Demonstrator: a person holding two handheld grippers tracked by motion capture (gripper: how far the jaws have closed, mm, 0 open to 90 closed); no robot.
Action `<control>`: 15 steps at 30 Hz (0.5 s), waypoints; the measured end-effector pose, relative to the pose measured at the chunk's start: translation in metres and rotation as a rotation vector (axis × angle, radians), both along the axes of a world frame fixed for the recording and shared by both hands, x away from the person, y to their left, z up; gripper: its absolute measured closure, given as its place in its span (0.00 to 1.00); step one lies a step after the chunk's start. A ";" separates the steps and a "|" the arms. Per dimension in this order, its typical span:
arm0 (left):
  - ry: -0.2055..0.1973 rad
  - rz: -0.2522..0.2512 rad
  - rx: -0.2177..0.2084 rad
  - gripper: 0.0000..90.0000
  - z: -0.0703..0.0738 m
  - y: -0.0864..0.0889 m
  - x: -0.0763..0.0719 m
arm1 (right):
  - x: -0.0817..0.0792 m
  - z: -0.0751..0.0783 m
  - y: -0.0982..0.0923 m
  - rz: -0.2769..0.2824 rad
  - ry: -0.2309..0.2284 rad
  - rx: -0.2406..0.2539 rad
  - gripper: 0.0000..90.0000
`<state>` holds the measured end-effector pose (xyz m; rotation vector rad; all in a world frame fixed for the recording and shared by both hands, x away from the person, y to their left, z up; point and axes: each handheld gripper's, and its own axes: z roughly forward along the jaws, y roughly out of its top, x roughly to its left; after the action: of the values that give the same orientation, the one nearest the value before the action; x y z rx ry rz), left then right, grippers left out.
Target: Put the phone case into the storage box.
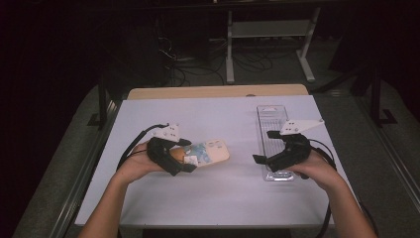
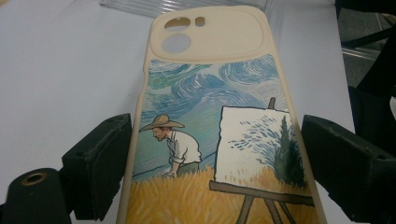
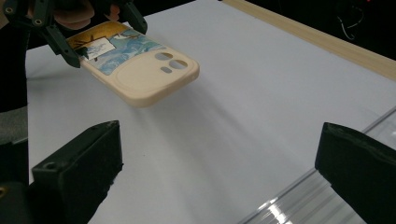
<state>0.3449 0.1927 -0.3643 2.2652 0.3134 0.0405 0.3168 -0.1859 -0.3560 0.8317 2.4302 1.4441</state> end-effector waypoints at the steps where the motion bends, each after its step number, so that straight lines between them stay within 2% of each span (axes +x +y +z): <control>1: 0.003 -0.002 0.002 0.12 0.000 0.000 0.000 | 0.002 0.001 0.001 0.009 -0.004 0.000 0.00; 7: 0.010 -0.004 -0.004 0.12 -0.002 0.000 0.000 | 0.012 0.005 0.008 0.059 0.003 -0.023 0.00; 11: -0.001 -0.002 -0.011 0.12 -0.002 0.000 0.001 | 0.019 0.005 0.014 0.099 0.025 -0.042 0.00; 12: -0.011 -0.013 0.000 0.12 -0.001 0.001 0.002 | 0.020 0.005 0.015 0.109 0.026 -0.048 0.00; 15: -0.004 -0.008 -0.003 0.12 -0.001 0.001 0.002 | 0.024 0.007 0.018 0.135 0.036 -0.047 0.00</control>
<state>0.3474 0.1939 -0.3656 2.2632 0.3016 0.0409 0.3413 -0.1677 -0.3492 0.7025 2.5817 1.4214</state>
